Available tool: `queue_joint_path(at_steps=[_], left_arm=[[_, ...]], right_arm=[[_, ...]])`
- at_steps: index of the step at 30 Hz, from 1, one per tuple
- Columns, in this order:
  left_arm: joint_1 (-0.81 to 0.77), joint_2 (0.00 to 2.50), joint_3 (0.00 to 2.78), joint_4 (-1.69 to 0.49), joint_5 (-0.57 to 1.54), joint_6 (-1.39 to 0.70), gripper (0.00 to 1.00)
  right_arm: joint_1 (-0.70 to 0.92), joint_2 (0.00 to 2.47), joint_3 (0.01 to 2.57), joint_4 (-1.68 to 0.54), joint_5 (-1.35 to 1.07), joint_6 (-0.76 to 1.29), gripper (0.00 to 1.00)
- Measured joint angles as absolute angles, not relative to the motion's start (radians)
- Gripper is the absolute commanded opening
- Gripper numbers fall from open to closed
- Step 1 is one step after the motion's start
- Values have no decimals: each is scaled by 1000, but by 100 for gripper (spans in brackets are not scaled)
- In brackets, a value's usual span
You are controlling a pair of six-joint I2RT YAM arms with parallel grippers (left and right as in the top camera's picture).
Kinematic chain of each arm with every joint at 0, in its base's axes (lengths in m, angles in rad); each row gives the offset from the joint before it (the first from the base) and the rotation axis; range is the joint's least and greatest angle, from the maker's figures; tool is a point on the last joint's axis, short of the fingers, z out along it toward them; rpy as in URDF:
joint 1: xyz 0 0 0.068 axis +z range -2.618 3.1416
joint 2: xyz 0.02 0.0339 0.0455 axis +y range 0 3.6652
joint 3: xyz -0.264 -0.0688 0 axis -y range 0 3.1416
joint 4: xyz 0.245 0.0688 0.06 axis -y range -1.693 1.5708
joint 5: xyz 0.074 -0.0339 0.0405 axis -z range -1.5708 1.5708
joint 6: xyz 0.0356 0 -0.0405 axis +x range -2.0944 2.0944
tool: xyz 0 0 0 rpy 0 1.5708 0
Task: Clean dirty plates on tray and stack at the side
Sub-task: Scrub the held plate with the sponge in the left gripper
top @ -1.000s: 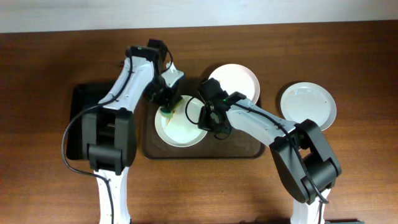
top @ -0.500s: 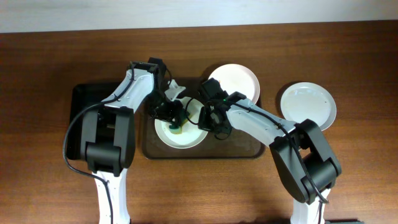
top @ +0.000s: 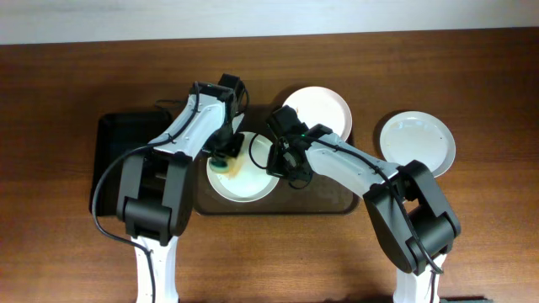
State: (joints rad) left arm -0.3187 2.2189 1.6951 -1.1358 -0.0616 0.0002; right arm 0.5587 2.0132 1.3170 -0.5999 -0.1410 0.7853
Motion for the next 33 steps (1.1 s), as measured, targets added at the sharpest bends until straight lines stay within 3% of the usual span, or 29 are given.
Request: queue_joint_path(at_steps=[4, 8, 15, 18, 23, 27, 28, 30, 33], left_arm=[[-316, 2231, 1690, -1280, 184, 127, 0], [-316, 2237, 1682, -1271, 234, 175, 0], [-341, 2216, 1681, -971, -47, -99, 0], [-343, 2217, 1683, -953, -217, -224, 0], [-348, 2241, 1745, -1093, -282, -278, 1], [-320, 2269, 2019, -1311, -247, -241, 0], [-307, 2269, 2093, -1358, -197, -224, 1], [-277, 2268, 2199, -1400, -125, -201, 0], [-229, 2268, 2214, -1406, -69, -172, 1]], right_arm=[[559, 2013, 1317, -600, -141, 785, 4], [559, 2013, 1317, -600, -141, 786, 4], [553, 2013, 1319, -591, -129, 809, 4], [553, 2013, 1319, -588, -130, 809, 4], [555, 2013, 1319, -582, -142, 808, 4], [556, 2013, 1319, -598, -140, 804, 4], [556, 2013, 1319, -597, -140, 803, 5], [556, 2013, 1319, -598, -138, 799, 22], [556, 2015, 1319, -591, -130, 786, 24]])
